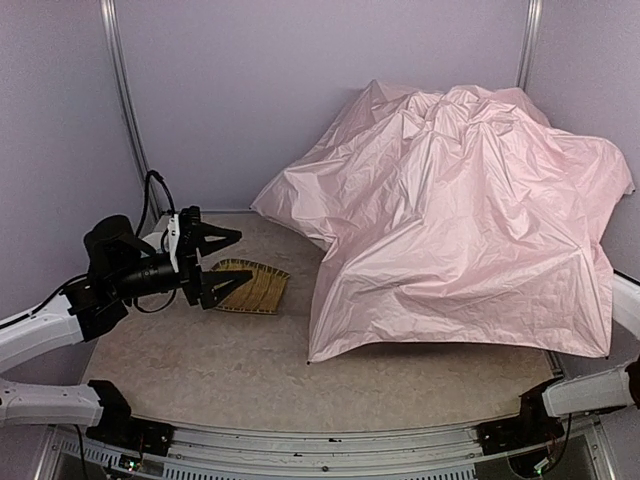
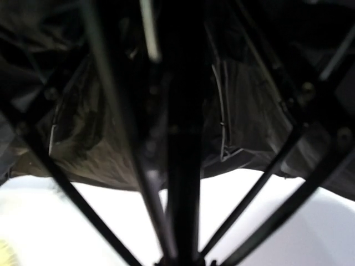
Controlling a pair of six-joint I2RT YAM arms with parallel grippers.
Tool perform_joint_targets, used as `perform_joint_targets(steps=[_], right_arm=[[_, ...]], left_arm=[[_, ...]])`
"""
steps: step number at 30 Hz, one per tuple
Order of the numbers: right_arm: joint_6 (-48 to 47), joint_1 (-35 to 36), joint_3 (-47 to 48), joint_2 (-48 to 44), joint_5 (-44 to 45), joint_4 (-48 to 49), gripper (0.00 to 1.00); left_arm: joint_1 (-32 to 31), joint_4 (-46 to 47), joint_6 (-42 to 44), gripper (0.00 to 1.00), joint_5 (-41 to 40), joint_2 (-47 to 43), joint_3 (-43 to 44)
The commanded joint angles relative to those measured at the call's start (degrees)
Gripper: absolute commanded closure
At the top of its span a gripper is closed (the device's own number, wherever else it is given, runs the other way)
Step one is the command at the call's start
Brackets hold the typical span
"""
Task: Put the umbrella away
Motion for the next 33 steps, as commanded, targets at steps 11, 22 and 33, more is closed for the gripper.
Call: perform_joint_targets(steps=[11, 22, 33], right_arm=[[-2.12, 20.34, 2.03, 6.47, -2.92, -7.86, 1.00], [-13.69, 30.47, 13.40, 19.92, -7.33, -27.05, 1.00], [-10.58, 28.80, 9.30, 18.01, -1.51, -25.10, 0.26]], left_arm=[[-6.90, 33.01, -12.93, 0.09, -6.23, 26.41, 14.21], [-11.99, 38.29, -15.98, 0.10, -2.49, 36.28, 21.24], [-10.26, 42.70, -18.21, 0.74, -4.44, 33.05, 16.72]])
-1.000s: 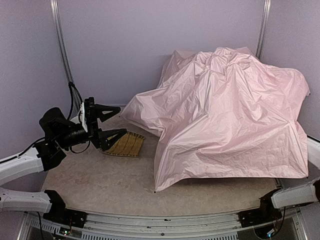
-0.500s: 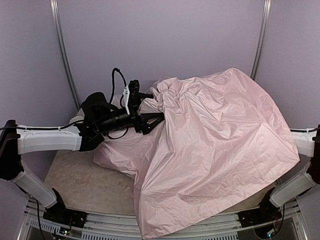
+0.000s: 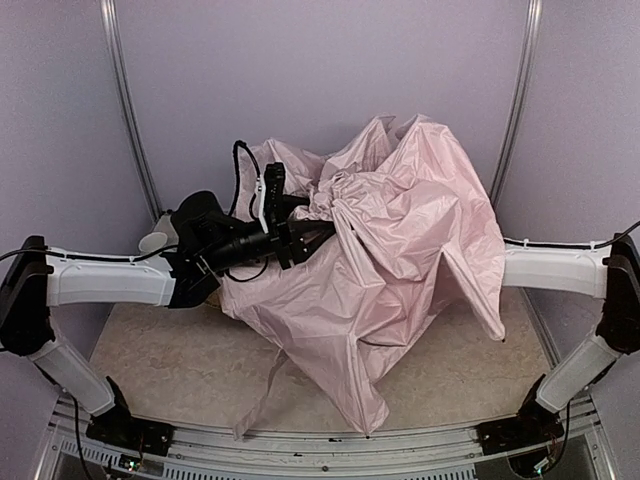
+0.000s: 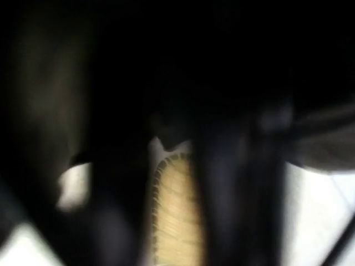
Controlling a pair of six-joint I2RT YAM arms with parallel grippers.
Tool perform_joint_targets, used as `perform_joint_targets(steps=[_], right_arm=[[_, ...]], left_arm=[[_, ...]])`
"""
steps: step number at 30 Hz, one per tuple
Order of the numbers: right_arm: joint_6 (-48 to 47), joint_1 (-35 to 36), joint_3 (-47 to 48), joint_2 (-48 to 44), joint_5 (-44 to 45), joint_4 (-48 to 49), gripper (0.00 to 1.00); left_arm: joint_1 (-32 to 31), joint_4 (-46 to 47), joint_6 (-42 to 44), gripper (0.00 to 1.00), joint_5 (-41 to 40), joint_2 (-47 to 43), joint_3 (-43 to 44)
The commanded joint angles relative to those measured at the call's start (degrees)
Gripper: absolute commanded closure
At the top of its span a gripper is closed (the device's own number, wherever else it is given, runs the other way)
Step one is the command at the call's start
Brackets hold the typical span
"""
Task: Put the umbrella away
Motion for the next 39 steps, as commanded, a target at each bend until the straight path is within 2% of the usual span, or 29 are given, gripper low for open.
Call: perform_joint_targets(steps=[1, 2, 3, 7, 11, 16, 18, 21, 25, 30, 36, 39], right_arm=[[3.86, -1.24, -4.97, -4.20, 2.41, 2.93, 0.10], [5.44, -2.25, -6.00, -5.06, 3.70, 3.28, 0.01], [6.70, -3.40, -7.31, -6.08, 5.33, 3.41, 0.00], [11.45, -11.01, -15.29, -11.57, 10.52, 6.23, 0.00], [14.45, -20.52, -23.95, -21.24, 13.85, 9.07, 0.00], [14.35, -28.62, -27.23, -31.44, 22.17, 6.56, 0.00], [13.43, -30.25, -26.16, -35.51, 19.72, 4.76, 0.00], [9.84, -30.34, -23.70, -39.42, 8.84, 3.30, 0.00], [12.44, -27.43, -20.18, -38.82, -3.07, 2.75, 0.00], [8.65, -14.06, -17.42, -30.30, -0.69, 2.91, 0.00], [5.93, -1.72, -5.96, -13.61, -0.30, 10.39, 0.00], [3.62, 2.35, 0.70, -6.72, -0.22, 10.46, 0.00]], left_arm=[[1.29, 5.83, -0.84, 0.76, 0.23, -3.38, -2.37], [2.14, 6.11, -1.21, 0.78, -0.11, -4.31, -3.08], [3.27, 6.41, -1.67, 0.79, -0.51, -5.35, -3.80], [8.12, 7.03, -3.73, 0.83, -2.82, -9.52, -7.08], [11.64, 6.11, -3.04, 0.85, -4.23, -13.17, -9.77], [14.36, 4.34, -1.17, 0.90, -5.65, -16.71, -12.00], [15.04, 2.26, -0.07, 0.90, -5.54, -17.41, -11.88], [15.52, 0.74, 0.82, 0.90, -4.55, -18.06, -11.91], [15.28, 1.51, -0.32, 0.91, -2.52, -17.64, -11.50], [12.10, 4.88, -3.55, 0.93, 2.44, -14.11, -9.63], [4.03, 8.38, -4.76, 0.95, 6.42, -6.40, -5.32], [0.73, 11.59, -6.84, 0.95, 9.42, -2.17, -3.65]])
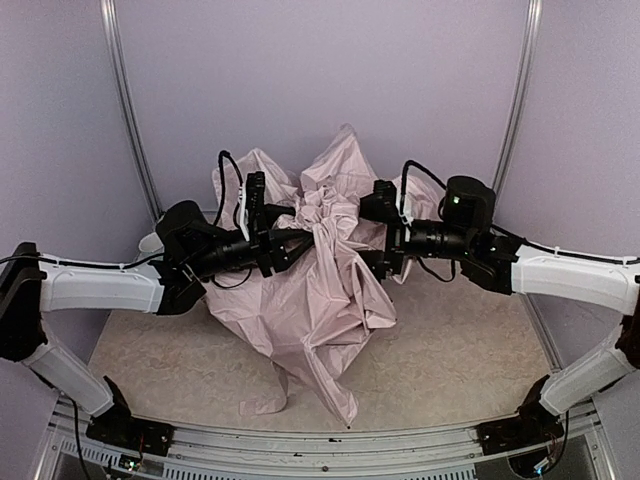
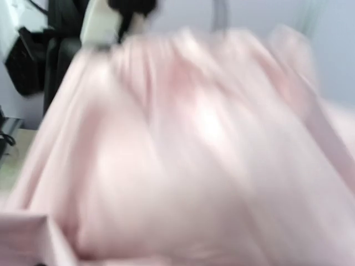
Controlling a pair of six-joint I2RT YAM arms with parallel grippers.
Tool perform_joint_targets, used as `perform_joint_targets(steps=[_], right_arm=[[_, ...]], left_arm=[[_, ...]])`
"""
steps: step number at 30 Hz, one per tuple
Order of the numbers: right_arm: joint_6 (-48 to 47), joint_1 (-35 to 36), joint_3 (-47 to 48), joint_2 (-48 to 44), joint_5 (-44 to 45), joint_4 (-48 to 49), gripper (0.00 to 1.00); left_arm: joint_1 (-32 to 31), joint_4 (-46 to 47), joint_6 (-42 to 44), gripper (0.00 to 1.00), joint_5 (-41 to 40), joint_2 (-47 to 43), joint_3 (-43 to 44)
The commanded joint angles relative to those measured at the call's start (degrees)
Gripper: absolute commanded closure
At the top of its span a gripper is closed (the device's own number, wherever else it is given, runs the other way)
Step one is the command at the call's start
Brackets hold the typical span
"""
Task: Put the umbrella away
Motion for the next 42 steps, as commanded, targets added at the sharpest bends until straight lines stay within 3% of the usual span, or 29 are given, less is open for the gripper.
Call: perform_joint_targets(steps=[1, 5, 16, 21, 26, 30, 34, 42], right_arm=[[-4.13, 4.86, 9.29, 7.44, -0.86, 2.91, 0.00], [-4.33, 5.76, 12.01, 10.74, -0.16, -0.29, 0.00], [-3.84, 5.79, 8.06, 9.56, 5.02, -1.06, 0.06], [-3.75, 5.73, 7.74, 9.32, 6.83, -1.63, 0.23], [-4.53, 5.42, 4.62, 5.55, 9.81, -3.00, 0.51], [-5.61, 4.89, 1.33, 1.30, 12.86, -4.70, 0.67], [-6.80, 4.11, -0.96, -2.56, 15.88, -7.07, 0.86], [-7.97, 1.92, -2.34, -7.29, 19.99, -11.27, 0.96]], left_arm=[[-4.26, 10.57, -3.99, 0.95, 6.17, 4.60, 4.46], [-5.95, 12.61, -6.09, 0.94, 7.80, 7.74, 6.71], [-8.62, 19.15, -11.26, 0.94, 12.58, 15.66, 11.55], [-9.58, 24.41, -17.12, 0.90, 14.56, 20.17, 13.31], [-9.29, 15.27, -10.13, 0.75, 10.20, 18.00, 12.35], [-8.14, 6.95, -3.03, 0.54, 1.70, 14.45, 10.03], [-5.27, 4.77, -1.56, 0.37, 0.27, 11.62, 6.53], [-1.22, -0.76, 2.93, 0.22, -0.68, 5.82, 2.19]])
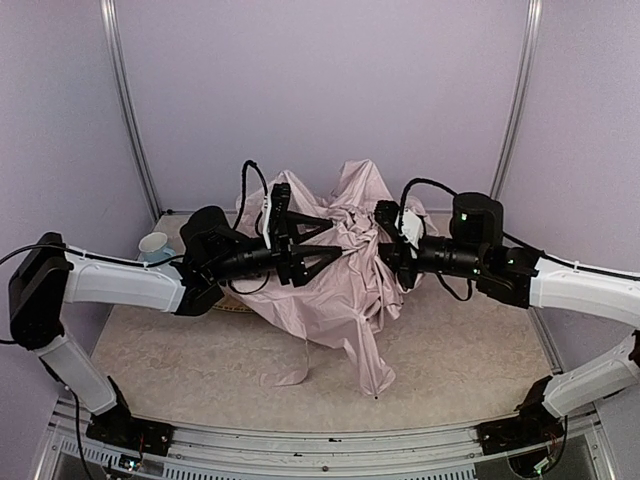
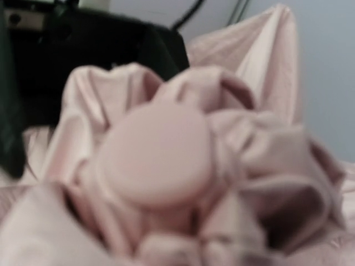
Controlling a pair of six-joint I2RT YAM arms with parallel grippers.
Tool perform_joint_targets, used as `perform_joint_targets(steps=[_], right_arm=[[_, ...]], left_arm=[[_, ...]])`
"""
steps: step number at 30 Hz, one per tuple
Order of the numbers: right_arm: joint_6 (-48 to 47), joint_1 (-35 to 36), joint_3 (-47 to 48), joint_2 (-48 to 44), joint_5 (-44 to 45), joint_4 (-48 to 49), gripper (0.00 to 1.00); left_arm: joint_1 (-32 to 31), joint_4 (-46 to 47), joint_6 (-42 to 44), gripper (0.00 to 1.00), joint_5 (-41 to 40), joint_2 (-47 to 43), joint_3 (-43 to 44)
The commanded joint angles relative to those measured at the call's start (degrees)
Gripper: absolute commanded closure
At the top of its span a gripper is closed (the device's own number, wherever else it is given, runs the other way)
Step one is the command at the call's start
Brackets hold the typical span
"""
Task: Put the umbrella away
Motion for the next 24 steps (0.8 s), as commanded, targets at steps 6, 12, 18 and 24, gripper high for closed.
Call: perform_joint_targets(steps=[6, 12, 18, 24], right_arm=[[-5.04, -3.94, 4.33, -5.71, 10.10, -10.38, 0.99], [-12.95, -4.38, 13.08, -6.00, 29.91, -22.01, 0.98], [-17.39, -4.38, 24.09, -4.42, 39.97, -25.43, 0.95], [-12.01, -4.38, 30.10, -5.28, 26.09, -26.45, 0.94]], left_arm=[[4.57, -3.75, 7.09, 0.18, -3.21, -10.63, -5.54], [6.34, -6.96, 11.02, 0.16, -8.08, -15.65, -8.82], [6.95, -9.59, 12.30, 0.19, -10.38, -16.35, -9.23], [3.80, -9.99, 11.11, 0.38, -6.44, -11.46, -9.05]])
